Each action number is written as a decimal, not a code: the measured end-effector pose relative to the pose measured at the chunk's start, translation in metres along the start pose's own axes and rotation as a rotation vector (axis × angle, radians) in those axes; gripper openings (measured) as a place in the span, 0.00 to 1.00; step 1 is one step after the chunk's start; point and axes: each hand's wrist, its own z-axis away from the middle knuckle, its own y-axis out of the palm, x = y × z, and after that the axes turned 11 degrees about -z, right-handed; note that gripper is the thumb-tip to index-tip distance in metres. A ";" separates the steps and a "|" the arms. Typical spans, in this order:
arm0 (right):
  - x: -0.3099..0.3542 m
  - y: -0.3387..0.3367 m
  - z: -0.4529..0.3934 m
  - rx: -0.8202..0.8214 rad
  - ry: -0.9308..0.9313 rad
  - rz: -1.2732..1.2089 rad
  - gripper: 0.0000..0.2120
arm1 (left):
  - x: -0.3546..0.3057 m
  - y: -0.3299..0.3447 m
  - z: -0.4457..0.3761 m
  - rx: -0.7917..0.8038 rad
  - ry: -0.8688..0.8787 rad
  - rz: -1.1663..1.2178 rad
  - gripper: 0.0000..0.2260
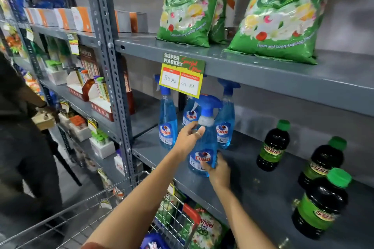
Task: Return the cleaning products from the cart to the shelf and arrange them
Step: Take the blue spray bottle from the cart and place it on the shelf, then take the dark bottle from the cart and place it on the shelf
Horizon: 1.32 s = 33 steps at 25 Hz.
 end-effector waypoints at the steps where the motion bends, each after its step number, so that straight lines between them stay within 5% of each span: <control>1: 0.000 0.002 -0.001 -0.006 -0.002 0.016 0.21 | 0.001 -0.001 -0.003 0.005 -0.002 0.010 0.05; 6: 0.005 0.007 0.024 -0.218 -0.112 0.053 0.29 | 0.006 -0.009 0.004 -0.010 -0.043 0.059 0.14; 8: 0.007 0.010 0.044 -0.288 -0.208 0.094 0.22 | 0.016 -0.019 0.017 -0.135 -0.089 0.120 0.08; 9: 0.007 0.011 0.056 -0.246 -0.259 0.121 0.17 | 0.022 -0.026 0.025 -0.213 -0.127 0.170 0.03; 12: -0.001 0.024 0.083 0.068 -0.288 0.253 0.10 | 0.064 -0.052 0.048 -0.336 -0.334 0.200 0.11; 18: -0.057 0.083 0.131 0.788 0.142 0.547 0.07 | 0.172 -0.086 0.123 -0.260 -0.817 -0.061 0.04; 22: -0.102 0.126 0.149 0.930 0.272 0.714 0.04 | 0.250 -0.095 0.164 -0.098 -1.019 -0.055 0.08; 24: -0.127 0.147 0.153 0.958 0.360 0.764 0.13 | 0.288 -0.097 0.176 -0.041 -1.121 -0.063 0.08; 26: -0.149 0.167 0.155 1.000 0.442 0.819 0.06 | 0.326 -0.097 0.183 -0.034 -1.207 -0.047 0.07; 29: -0.191 0.187 0.159 1.054 0.527 0.884 0.16 | 0.368 -0.090 0.189 -0.058 -1.291 0.024 0.09; 33: -0.234 0.201 0.164 1.042 0.615 0.969 0.16 | 0.411 -0.070 0.182 -0.093 -1.335 0.098 0.12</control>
